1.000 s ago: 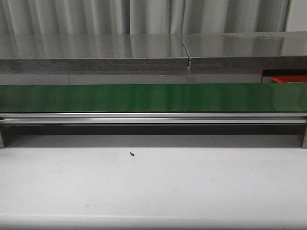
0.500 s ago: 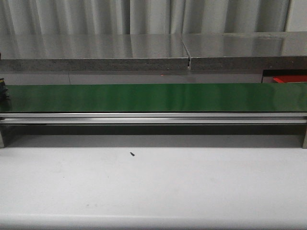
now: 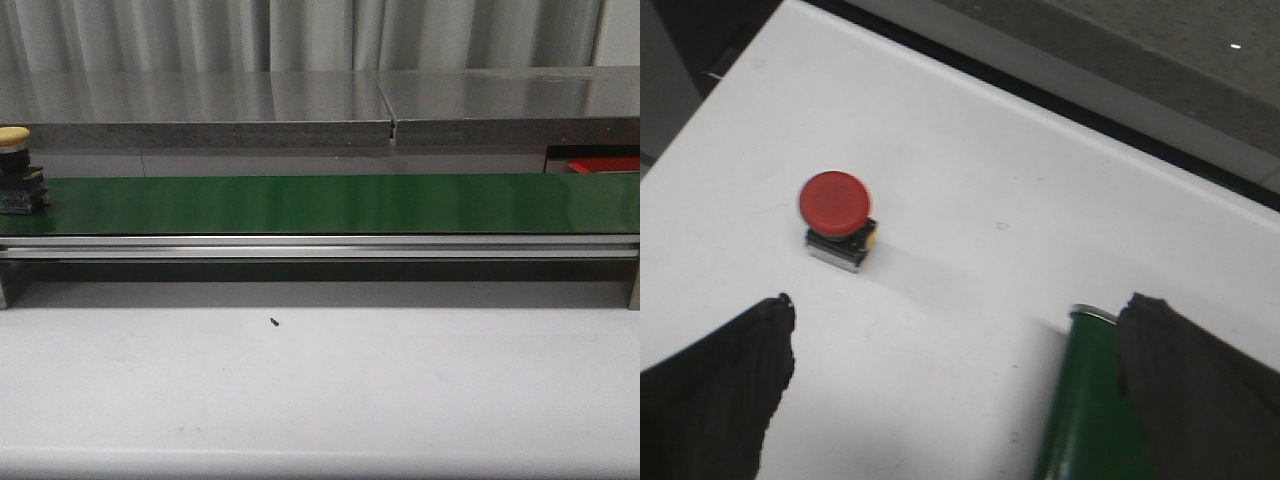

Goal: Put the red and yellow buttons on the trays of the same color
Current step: 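Move the left gripper back to the buttons and grasp a red button, then set the red button on the green belt and open the left gripper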

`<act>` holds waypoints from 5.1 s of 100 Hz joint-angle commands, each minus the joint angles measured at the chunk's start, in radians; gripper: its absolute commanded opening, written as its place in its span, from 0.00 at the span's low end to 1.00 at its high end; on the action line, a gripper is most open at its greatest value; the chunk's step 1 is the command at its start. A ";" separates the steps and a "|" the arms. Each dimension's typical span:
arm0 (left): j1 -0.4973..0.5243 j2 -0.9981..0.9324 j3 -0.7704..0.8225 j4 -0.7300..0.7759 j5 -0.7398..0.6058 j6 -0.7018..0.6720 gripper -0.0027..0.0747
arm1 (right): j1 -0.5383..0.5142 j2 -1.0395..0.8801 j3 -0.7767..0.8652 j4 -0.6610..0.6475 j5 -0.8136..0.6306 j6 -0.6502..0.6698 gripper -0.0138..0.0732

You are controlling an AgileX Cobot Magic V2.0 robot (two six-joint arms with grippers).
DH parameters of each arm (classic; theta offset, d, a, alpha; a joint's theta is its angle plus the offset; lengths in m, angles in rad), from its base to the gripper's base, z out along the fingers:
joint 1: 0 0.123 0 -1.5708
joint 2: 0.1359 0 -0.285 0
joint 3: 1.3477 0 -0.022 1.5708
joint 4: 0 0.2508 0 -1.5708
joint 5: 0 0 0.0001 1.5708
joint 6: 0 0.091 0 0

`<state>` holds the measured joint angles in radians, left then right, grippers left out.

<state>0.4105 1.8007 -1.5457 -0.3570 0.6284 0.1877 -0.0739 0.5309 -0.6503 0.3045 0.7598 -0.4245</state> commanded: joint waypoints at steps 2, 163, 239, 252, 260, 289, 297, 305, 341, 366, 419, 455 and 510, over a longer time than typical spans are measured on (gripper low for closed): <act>0.034 0.007 -0.041 -0.019 -0.061 0.006 0.82 | 0.000 0.002 -0.026 0.009 -0.058 -0.003 0.08; 0.060 0.439 -0.535 -0.040 0.068 0.035 0.01 | 0.000 0.002 -0.026 0.009 -0.058 -0.003 0.08; -0.139 -0.118 -0.208 -0.071 0.188 0.018 0.01 | 0.000 0.002 -0.026 0.009 -0.058 -0.003 0.08; -0.164 -0.230 -0.004 -0.071 0.087 0.032 0.01 | 0.000 0.002 -0.026 0.009 -0.058 -0.003 0.08; -0.178 -0.265 0.103 -0.071 0.031 0.050 0.01 | 0.000 0.002 -0.026 0.009 -0.058 -0.003 0.08; -0.205 -0.230 0.256 -0.095 -0.129 0.058 0.01 | 0.000 0.002 -0.026 0.009 -0.058 -0.003 0.08; -0.208 -0.202 0.258 -0.098 -0.146 0.058 0.01 | 0.000 0.002 -0.026 0.009 -0.058 -0.003 0.08; -0.208 -0.168 0.258 -0.118 -0.168 0.058 0.01 | 0.000 0.002 -0.026 0.009 -0.058 -0.003 0.08; -0.208 -0.069 0.257 -0.130 -0.196 0.058 0.02 | 0.000 0.002 -0.026 0.009 -0.058 -0.003 0.08; -0.218 -0.069 0.257 -0.131 -0.194 0.084 0.53 | 0.000 0.002 -0.026 0.009 -0.058 -0.003 0.08; -0.350 -0.260 0.212 -0.139 -0.216 0.100 0.83 | 0.000 0.002 -0.026 0.009 -0.058 -0.003 0.08; -0.424 -0.642 0.404 -0.130 -0.224 0.150 0.83 | 0.000 0.002 -0.026 0.009 -0.058 -0.003 0.08; -0.445 -1.383 0.972 -0.130 -0.195 0.164 0.74 | 0.000 0.002 -0.026 0.009 -0.058 -0.003 0.08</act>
<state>-0.0256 0.4951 -0.5977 -0.4736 0.4789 0.3537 -0.0739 0.5290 -0.6503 0.3045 0.7653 -0.4245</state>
